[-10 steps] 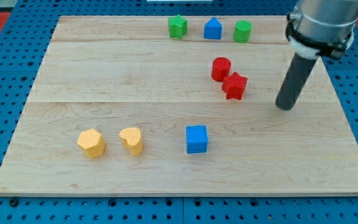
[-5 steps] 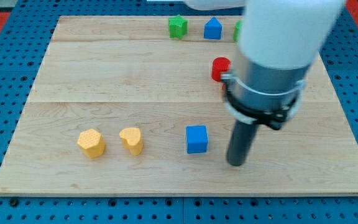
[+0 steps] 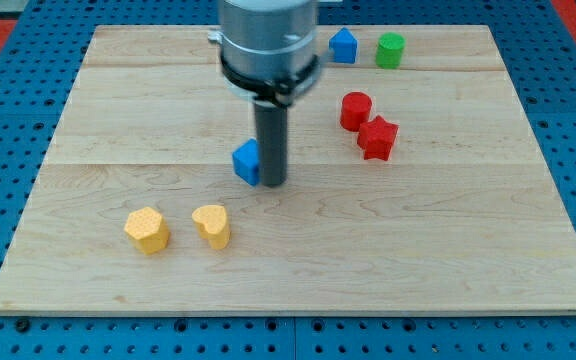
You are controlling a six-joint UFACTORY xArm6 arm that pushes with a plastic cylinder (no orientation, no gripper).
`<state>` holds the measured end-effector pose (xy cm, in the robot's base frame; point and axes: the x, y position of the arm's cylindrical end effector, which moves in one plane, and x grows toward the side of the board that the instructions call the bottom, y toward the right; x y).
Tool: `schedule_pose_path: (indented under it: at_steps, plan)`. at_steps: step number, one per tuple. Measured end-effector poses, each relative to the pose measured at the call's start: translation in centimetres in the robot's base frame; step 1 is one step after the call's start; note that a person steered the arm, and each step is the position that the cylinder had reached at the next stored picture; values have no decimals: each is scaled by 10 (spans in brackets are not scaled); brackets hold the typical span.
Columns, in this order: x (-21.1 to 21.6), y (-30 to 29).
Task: Place blue cube left of green star
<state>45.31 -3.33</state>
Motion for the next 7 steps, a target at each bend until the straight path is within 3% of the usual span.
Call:
schedule_pose_path:
  at_steps: [2,4,6,7]
  plan:
    - [-49,-97]
    - [-126,-108]
    - [-135,-161]
    - [-140,-133]
